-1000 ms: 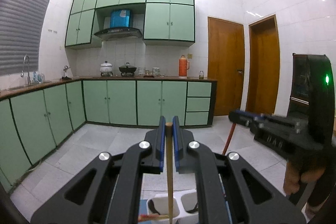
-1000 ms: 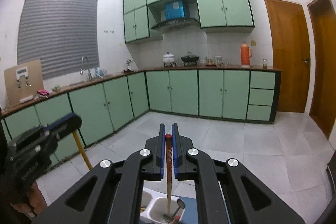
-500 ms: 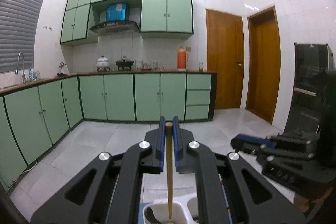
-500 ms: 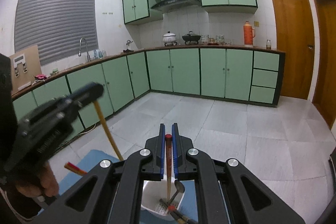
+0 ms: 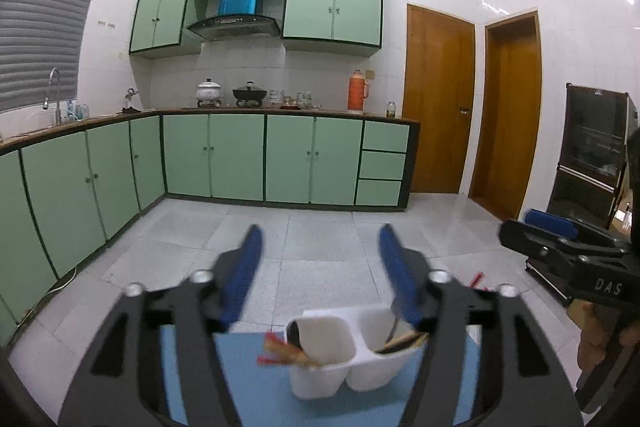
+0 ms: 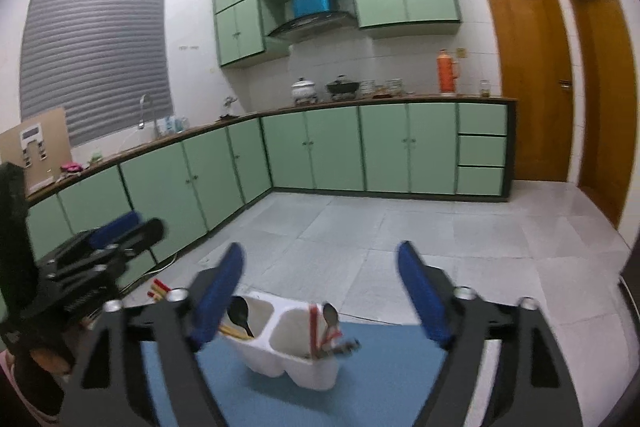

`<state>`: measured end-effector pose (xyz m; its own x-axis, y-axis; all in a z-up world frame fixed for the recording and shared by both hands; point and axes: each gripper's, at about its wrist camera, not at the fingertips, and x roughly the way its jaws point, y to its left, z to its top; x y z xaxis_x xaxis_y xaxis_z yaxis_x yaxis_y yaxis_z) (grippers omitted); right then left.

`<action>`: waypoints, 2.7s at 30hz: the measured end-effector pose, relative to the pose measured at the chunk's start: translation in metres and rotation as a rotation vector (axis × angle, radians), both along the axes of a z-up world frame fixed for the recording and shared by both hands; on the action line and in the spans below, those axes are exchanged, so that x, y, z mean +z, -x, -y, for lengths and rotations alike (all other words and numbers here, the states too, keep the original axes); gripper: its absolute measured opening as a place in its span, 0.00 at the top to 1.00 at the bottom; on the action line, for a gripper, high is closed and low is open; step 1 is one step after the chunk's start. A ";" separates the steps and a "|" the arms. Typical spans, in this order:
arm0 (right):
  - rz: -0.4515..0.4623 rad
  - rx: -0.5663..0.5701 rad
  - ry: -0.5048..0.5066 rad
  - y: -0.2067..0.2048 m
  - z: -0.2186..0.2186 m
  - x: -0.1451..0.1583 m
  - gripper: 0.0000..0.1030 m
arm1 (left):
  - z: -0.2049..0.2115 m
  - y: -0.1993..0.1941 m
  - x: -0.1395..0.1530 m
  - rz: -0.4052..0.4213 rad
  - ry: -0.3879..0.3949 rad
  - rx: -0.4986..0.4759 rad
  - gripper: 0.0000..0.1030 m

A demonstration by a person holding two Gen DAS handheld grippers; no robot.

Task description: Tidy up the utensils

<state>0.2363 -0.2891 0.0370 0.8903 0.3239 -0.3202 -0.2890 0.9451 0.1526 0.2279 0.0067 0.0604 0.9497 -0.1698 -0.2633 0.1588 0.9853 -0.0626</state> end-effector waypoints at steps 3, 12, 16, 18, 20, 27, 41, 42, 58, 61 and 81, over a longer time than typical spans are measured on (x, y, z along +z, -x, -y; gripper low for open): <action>0.001 -0.020 -0.002 0.027 0.007 -0.003 0.13 | -0.003 0.027 -0.001 -0.009 0.000 0.015 0.21; -0.039 -0.047 -0.004 0.094 0.010 -0.011 0.06 | -0.003 0.097 -0.009 -0.057 -0.020 0.056 0.06; -0.049 -0.041 -0.002 0.112 0.007 -0.010 0.06 | 0.001 0.118 -0.007 -0.065 -0.052 0.052 0.05; -0.051 -0.041 0.004 0.120 0.004 -0.009 0.06 | 0.005 0.129 -0.004 -0.068 -0.062 0.042 0.05; -0.044 -0.041 0.014 0.130 0.001 -0.007 0.06 | 0.007 0.138 0.000 -0.064 -0.057 0.032 0.05; -0.021 -0.029 0.016 0.152 -0.002 0.000 0.06 | 0.009 0.162 0.008 -0.055 -0.052 0.022 0.05; -0.001 -0.004 0.024 0.167 -0.006 0.010 0.06 | 0.011 0.179 0.012 -0.052 -0.065 0.021 0.05; -0.001 -0.003 0.026 0.167 -0.006 0.010 0.06 | 0.011 0.179 0.012 -0.052 -0.067 0.024 0.05; -0.005 0.007 0.040 0.168 -0.011 0.009 0.06 | 0.006 0.182 0.010 -0.061 -0.059 0.041 0.05; -0.006 0.008 0.040 0.169 -0.011 0.008 0.06 | 0.006 0.182 0.010 -0.063 -0.060 0.042 0.05; -0.007 0.009 0.041 0.169 -0.012 0.008 0.06 | 0.003 0.181 0.008 -0.066 -0.060 0.048 0.05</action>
<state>0.0676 -0.2767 0.0451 0.8850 0.3182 -0.3398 -0.2962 0.9480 0.1164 0.0466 0.0039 0.0687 0.9365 -0.1064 -0.3341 0.1085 0.9940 -0.0124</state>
